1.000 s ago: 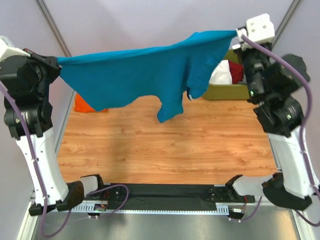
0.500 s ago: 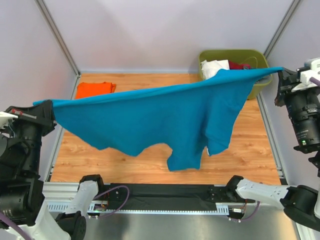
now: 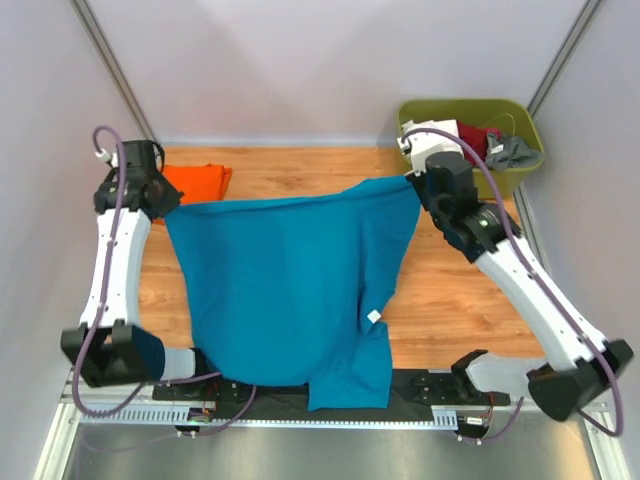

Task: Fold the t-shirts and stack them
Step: Flatten the tshirt out

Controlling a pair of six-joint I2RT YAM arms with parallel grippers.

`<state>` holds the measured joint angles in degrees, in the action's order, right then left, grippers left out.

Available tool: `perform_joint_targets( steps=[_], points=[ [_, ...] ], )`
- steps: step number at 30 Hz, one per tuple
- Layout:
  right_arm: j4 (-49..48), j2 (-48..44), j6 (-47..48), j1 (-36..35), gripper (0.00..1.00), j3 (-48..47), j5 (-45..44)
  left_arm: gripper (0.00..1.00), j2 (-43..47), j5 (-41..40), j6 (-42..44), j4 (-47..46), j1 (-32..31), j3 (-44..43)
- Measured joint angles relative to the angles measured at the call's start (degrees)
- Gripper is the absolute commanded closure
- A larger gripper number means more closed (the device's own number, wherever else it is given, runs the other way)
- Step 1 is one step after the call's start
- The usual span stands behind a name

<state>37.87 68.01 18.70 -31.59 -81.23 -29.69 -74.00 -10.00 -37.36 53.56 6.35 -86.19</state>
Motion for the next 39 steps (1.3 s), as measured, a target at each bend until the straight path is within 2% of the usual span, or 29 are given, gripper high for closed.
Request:
perform_joint_targets(
  steps=[3,7,12,16,27,34,39],
  points=[
    [-2.6,6.5,-2.1,3.4,1.0,4.1,3.9,1.0,-5.9,-0.3,-0.5,-2.9,0.0,5.9],
    [-7.2,18.6,-2.8,5.0,1.0,1.8,7.1,1.0,-14.9,-1.1,-1.4,-7.0,0.0,6.1],
    [-10.2,35.5,-1.3,6.3,1.0,-10.6,8.6,1.0,-28.6,-2.4,-1.9,-9.9,0.0,-2.9],
    [-12.0,45.6,0.0,7.7,1.0,-21.8,9.5,1.0,-35.5,-3.1,-2.0,-11.5,0.0,-9.6],
    [-16.3,59.3,0.4,10.6,1.0,-38.8,10.6,1.0,-41.5,-3.8,-3.1,-13.6,0.1,-15.0],
    [-17.1,62.0,0.2,10.9,1.0,-39.7,11.4,1.0,-43.7,-2.5,-4.0,-14.5,1.0,-15.5],
    [-15.8,61.6,-0.9,10.9,1.0,-39.5,13.2,1.0,-43.5,0.5,-3.8,-20.1,1.5,-13.3]
  ],
)
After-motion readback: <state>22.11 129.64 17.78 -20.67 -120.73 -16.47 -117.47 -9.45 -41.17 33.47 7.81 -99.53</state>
